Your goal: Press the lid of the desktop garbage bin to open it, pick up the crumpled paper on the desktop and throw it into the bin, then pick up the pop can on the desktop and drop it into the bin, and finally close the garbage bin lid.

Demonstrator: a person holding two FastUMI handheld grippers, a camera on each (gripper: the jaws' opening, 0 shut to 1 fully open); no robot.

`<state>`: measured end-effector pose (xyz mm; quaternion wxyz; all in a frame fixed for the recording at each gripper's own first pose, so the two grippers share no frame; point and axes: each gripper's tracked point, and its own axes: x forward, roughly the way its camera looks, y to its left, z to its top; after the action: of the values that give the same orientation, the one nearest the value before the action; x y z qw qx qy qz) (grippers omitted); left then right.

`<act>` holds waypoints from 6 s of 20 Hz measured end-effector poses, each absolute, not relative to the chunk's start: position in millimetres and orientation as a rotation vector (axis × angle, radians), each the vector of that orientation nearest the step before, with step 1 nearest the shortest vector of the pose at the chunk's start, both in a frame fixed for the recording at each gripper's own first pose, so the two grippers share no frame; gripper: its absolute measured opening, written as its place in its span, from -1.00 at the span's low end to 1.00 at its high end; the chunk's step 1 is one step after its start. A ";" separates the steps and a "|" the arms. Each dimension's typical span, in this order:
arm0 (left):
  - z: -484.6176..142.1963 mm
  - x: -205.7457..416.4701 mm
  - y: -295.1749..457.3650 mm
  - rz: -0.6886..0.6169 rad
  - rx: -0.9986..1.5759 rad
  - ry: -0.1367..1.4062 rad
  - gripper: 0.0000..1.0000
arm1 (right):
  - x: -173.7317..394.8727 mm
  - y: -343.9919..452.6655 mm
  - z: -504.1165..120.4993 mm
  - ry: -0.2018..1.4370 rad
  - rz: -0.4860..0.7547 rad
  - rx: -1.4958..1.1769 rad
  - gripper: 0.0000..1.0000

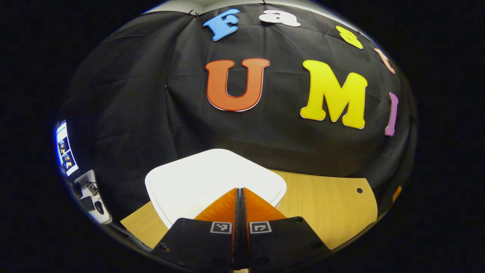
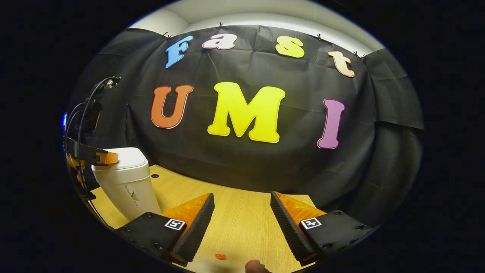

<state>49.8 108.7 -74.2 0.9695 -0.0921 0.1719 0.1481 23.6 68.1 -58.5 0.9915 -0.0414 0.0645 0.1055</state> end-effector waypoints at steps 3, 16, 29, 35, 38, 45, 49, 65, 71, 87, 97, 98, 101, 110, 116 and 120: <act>-65.6 43.3 106.7 0.300 -0.175 0.317 -0.94 | 19.4 67.3 -61.6 0.126 0.218 -0.087 0.89; -17.6 15.0 66.9 0.216 -0.124 0.129 0.12 | -9.8 59.7 -81.2 0.161 0.224 -0.094 0.87; -62.1 -5.8 25.9 0.105 -0.076 0.207 0.86 | -22.1 80.0 -121.9 0.267 0.265 -0.120 0.88; -106.6 -17.0 0.3 0.014 -0.043 0.301 0.95 | -16.2 80.6 -171.3 0.384 0.245 -0.136 0.87; -129.0 -20.3 -10.1 -0.031 -0.021 0.349 0.94 | -8.8 83.2 -205.2 0.463 0.237 -0.150 0.89; -180.5 -23.5 -9.2 -0.047 -0.005 0.481 0.94 | 0.7 95.6 -289.7 0.664 0.267 -0.206 0.88; -201.8 -28.3 -1.5 -0.028 -0.002 0.542 0.95 | -2.7 102.6 -328.4 0.785 0.291 -0.191 0.89; -229.6 -42.9 15.9 0.017 -0.008 0.609 0.95 | -12.0 102.8 -401.3 1.142 0.238 -0.131 0.15; -232.6 -54.0 18.5 0.017 0.013 0.623 0.96 | -9.5 105.9 -402.2 1.145 0.233 -0.119 -0.39; -228.4 -79.7 -5.6 -0.079 0.053 0.611 0.96 | 27.5 89.2 -336.3 0.964 0.150 -0.049 -0.53; -214.9 -93.4 -5.6 -0.095 0.054 0.579 0.96 | 89.0 132.6 -173.2 0.624 0.230 -0.092 -0.53; -214.5 -94.4 -1.5 -0.088 0.052 0.579 0.95 | 92.1 145.5 -153.1 0.583 0.253 -0.087 -0.53; -210.7 -100.4 9.0 -0.063 0.022 0.588 0.95 | 96.4 178.7 -97.9 0.485 0.303 -0.076 -0.54; -205.0 -116.8 42.7 -0.001 -0.053 0.566 0.96 | 79.8 299.1 -14.8 0.356 0.475 -0.039 -0.53; -203.5 -129.3 62.4 0.042 -0.056 0.556 0.96 | 42.8 405.3 -10.5 0.353 0.644 -0.009 -0.53; -205.1 -135.8 80.7 0.065 -0.046 0.553 0.95 | 13.9 462.4 -9.9 0.329 0.749 -0.014 -0.53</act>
<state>-135.8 80.7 -205.1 0.9613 -0.0228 0.2728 0.0321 13.9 462.4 -9.9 0.9175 -0.0070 0.1599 0.3640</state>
